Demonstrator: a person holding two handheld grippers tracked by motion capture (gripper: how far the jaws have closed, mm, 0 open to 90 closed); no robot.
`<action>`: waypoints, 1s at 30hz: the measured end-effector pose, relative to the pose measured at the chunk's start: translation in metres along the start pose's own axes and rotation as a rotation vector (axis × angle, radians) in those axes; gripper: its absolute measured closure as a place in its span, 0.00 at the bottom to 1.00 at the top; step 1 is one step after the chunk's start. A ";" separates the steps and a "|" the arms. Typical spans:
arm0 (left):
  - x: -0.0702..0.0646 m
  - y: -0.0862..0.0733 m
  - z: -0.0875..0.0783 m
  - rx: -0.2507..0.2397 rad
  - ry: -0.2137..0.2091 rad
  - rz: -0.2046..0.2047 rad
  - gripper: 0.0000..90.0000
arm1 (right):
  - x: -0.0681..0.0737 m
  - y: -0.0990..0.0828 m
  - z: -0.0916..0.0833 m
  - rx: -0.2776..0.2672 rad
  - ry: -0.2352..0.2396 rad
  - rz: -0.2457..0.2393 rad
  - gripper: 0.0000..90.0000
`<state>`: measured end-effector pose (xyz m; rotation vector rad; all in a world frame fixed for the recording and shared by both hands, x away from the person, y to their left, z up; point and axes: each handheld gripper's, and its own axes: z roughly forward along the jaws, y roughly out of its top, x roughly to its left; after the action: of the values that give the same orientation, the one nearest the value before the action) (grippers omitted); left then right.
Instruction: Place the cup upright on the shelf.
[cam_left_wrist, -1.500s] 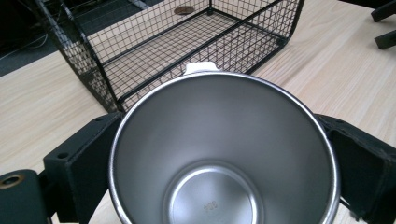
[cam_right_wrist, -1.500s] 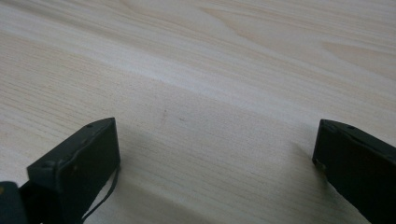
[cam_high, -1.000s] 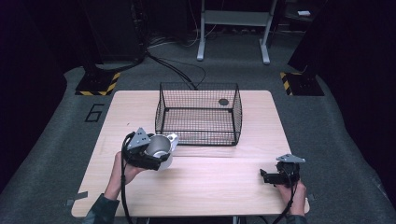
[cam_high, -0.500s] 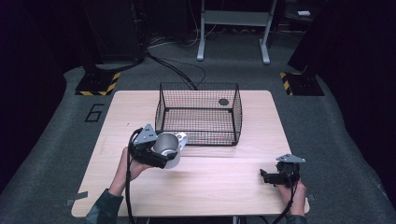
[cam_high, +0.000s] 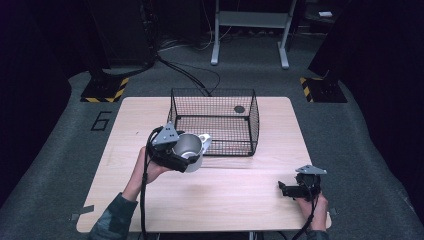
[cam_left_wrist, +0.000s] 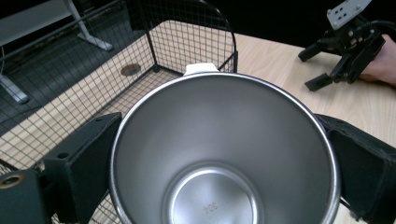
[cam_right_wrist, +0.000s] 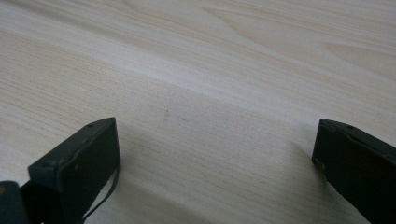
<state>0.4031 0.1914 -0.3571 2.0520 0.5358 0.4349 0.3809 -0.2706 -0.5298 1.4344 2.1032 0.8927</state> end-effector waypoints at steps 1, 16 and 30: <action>0.001 0.003 0.001 -0.005 0.003 -0.001 0.07 | 0.000 0.000 0.000 0.001 -0.001 0.003 0.01; 0.014 0.032 0.010 -0.015 -0.002 0.028 0.07 | 0.000 0.000 0.000 0.001 0.001 0.001 0.00; 0.031 0.055 0.022 -0.027 0.020 0.015 0.07 | 0.000 0.000 0.000 0.001 0.001 0.000 0.01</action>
<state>0.4508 0.1666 -0.3182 2.0290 0.5245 0.4693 0.3811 -0.2707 -0.5299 1.4349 2.1046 0.8934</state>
